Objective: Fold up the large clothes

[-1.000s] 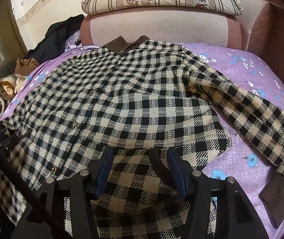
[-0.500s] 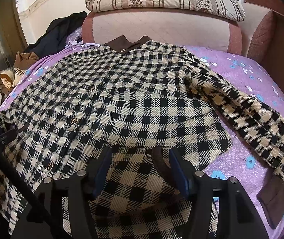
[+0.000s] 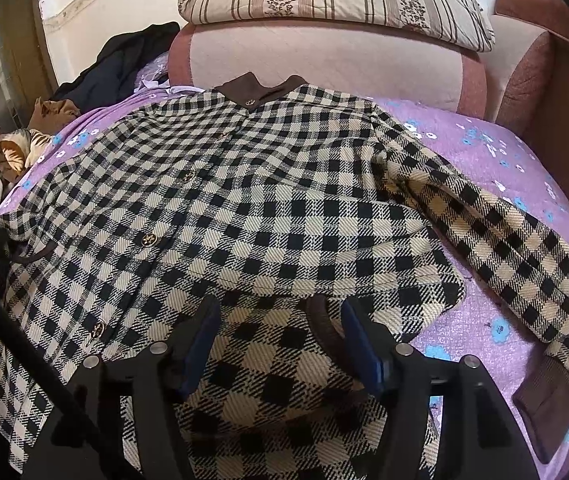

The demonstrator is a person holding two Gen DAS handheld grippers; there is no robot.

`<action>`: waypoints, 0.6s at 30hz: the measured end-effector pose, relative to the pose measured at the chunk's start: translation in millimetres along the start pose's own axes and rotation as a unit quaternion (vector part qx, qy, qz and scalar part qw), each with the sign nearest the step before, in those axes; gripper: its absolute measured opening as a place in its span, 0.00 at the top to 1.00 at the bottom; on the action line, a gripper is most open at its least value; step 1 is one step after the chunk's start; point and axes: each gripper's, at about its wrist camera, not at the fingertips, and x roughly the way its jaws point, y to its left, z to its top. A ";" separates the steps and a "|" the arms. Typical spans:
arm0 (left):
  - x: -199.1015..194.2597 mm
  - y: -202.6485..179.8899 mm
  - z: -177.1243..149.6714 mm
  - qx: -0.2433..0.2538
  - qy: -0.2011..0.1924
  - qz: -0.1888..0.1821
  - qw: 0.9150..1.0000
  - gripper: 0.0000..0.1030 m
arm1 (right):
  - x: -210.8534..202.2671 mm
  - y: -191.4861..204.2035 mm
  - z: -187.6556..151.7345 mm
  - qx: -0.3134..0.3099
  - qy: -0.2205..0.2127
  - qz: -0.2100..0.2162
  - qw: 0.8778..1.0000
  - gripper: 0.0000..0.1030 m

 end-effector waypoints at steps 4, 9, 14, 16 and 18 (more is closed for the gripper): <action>6.5 46.0 13.0 -0.051 0.005 0.033 0.998 0.26 | 1.7 0.7 -0.3 -0.001 0.002 0.000 1.000 0.33; 27.6 102.2 16.0 -0.129 0.040 0.043 0.990 0.26 | 2.9 3.1 -1.1 -0.006 0.003 0.000 1.000 0.32; 57.8 106.2 2.7 -0.136 0.101 -0.016 0.985 0.26 | 6.9 4.2 -1.3 -0.008 0.008 0.001 1.000 0.31; 67.7 98.1 -2.9 -0.125 0.123 -0.042 0.984 0.32 | 7.8 4.5 -1.6 -0.008 0.010 0.002 1.000 0.31; 69.9 93.1 -3.6 -0.113 0.130 -0.032 0.984 0.81 | 8.3 4.4 -2.0 -0.008 0.011 0.003 1.000 0.31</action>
